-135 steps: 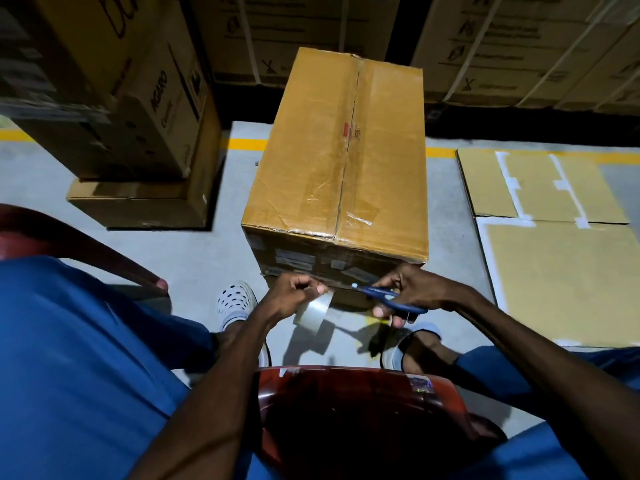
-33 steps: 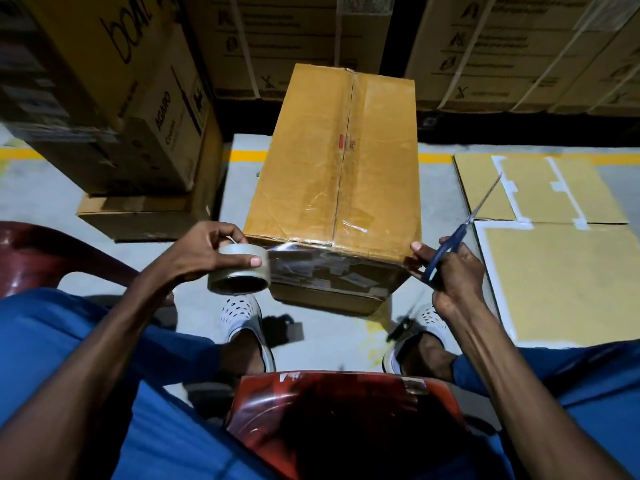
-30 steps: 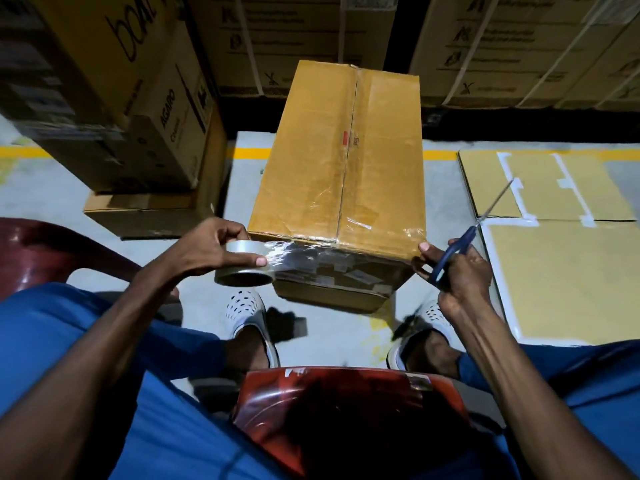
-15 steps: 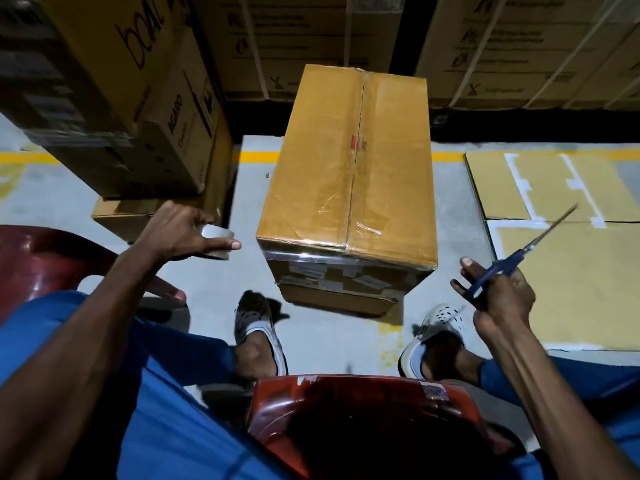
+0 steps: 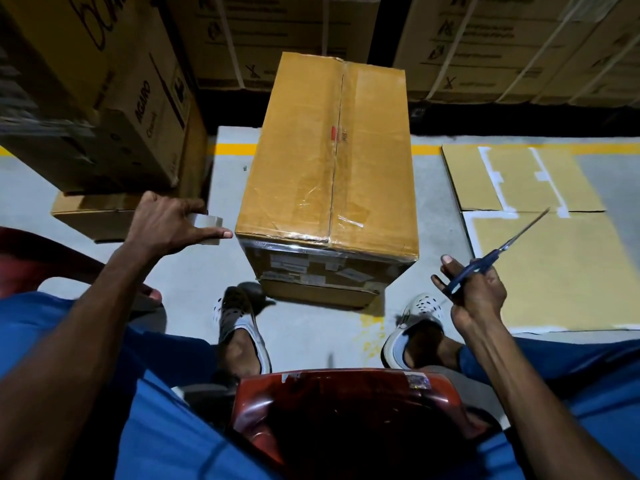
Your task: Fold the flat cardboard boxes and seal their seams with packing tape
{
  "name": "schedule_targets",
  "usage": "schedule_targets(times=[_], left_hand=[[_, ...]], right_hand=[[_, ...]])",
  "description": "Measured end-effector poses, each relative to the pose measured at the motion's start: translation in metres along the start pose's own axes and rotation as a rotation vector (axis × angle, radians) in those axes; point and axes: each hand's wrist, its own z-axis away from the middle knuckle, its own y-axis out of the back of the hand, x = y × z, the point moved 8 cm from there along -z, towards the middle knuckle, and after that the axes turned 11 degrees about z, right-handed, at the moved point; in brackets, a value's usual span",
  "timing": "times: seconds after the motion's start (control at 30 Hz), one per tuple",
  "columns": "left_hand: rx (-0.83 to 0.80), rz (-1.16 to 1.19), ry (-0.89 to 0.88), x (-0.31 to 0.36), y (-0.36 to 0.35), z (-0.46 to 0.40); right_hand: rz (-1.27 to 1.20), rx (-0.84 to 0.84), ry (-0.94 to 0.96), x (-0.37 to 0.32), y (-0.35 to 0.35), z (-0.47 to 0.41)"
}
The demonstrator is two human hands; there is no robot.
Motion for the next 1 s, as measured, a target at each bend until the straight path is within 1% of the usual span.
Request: schedule_targets(times=[0.1, 0.27, 0.4, 0.53, 0.63, 0.73, 0.83, 0.9, 1.0], left_hand=[[0.028, -0.011, -0.002, 0.003, -0.003, 0.000], [0.018, -0.001, 0.015, 0.005, -0.009, -0.003], [0.016, -0.017, -0.025, 0.010, -0.009, -0.005], [0.009, -0.102, -0.083, 0.010, -0.014, -0.012], [-0.004, -0.121, -0.121, 0.012, -0.015, -0.016], [0.000, -0.091, -0.163, 0.020, -0.014, -0.016], [-0.012, -0.079, -0.187, 0.024, -0.016, -0.017], [-0.030, -0.076, -0.179, 0.024, -0.016, -0.018], [-0.032, -0.082, -0.170, 0.025, -0.013, -0.019]], right_hand=[[-0.001, 0.021, -0.007, 0.005, 0.003, -0.002], [0.026, 0.053, -0.020, 0.016, 0.004, -0.009], [0.040, 0.051, -0.028, 0.020, 0.000, -0.016], [0.066, 0.051, -0.055, 0.026, -0.009, -0.025], [0.080, 0.013, -0.094, 0.034, -0.021, -0.029], [0.070, -0.052, -0.190, 0.046, -0.033, -0.034], [0.130, -0.159, -0.256, 0.046, -0.042, -0.040], [0.212, -0.183, -0.221, 0.038, -0.043, -0.044], [0.374, -0.141, -0.102, 0.026, -0.040, -0.044]])
